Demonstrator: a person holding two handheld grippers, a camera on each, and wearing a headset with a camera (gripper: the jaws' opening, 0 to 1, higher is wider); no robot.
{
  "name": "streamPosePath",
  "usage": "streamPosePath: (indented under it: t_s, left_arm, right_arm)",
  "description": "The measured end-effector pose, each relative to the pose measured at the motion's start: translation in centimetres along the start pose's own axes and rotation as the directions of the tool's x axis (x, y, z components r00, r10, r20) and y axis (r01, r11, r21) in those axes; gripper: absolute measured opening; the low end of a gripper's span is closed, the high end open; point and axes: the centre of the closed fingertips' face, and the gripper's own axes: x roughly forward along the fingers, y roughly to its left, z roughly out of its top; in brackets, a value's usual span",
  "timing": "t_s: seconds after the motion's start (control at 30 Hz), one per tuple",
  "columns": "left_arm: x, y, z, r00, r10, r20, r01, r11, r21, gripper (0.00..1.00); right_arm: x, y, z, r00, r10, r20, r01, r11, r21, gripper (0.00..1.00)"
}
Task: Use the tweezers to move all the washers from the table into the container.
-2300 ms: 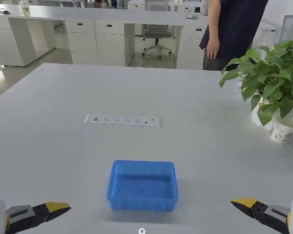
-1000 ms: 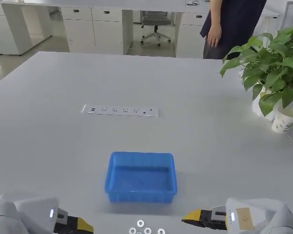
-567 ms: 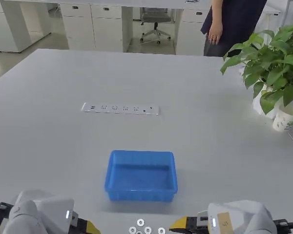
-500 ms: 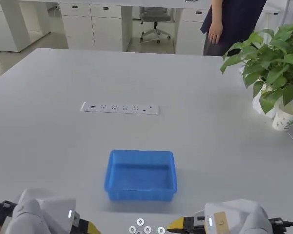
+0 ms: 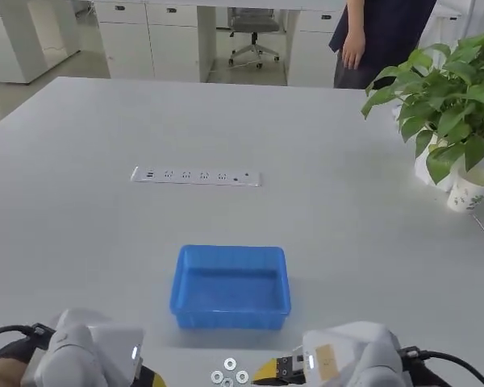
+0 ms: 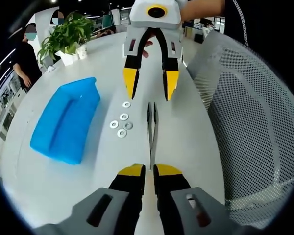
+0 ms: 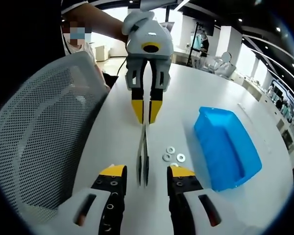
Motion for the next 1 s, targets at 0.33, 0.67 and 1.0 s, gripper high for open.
streamPosePath:
  t_s: [0.33,0.67,1.0]
  left_arm:
    - [0.7,-0.2,0.1,0.9999,-0.008,-0.010,0.008,1.000,0.012,0.07]
    - [0.9,-0.2,-0.1,0.9997,-0.015,-0.020,0.015,0.999,0.031,0.06]
    - [0.9,-0.2,-0.1,0.9999,0.014,-0.009,-0.014,1.000,-0.005,0.04]
  right_arm:
    - [1.1,0.0,-0.1,0.9999,0.016,-0.004,-0.016,1.000,0.013,0.32]
    - [1.9,0.2,0.0,0.9994,0.035,0.000,-0.035,0.999,0.032,0.31]
    - [2.0,0.3,-0.1,0.9993,0.038,-0.001,-0.038,0.999,0.038,0.30]
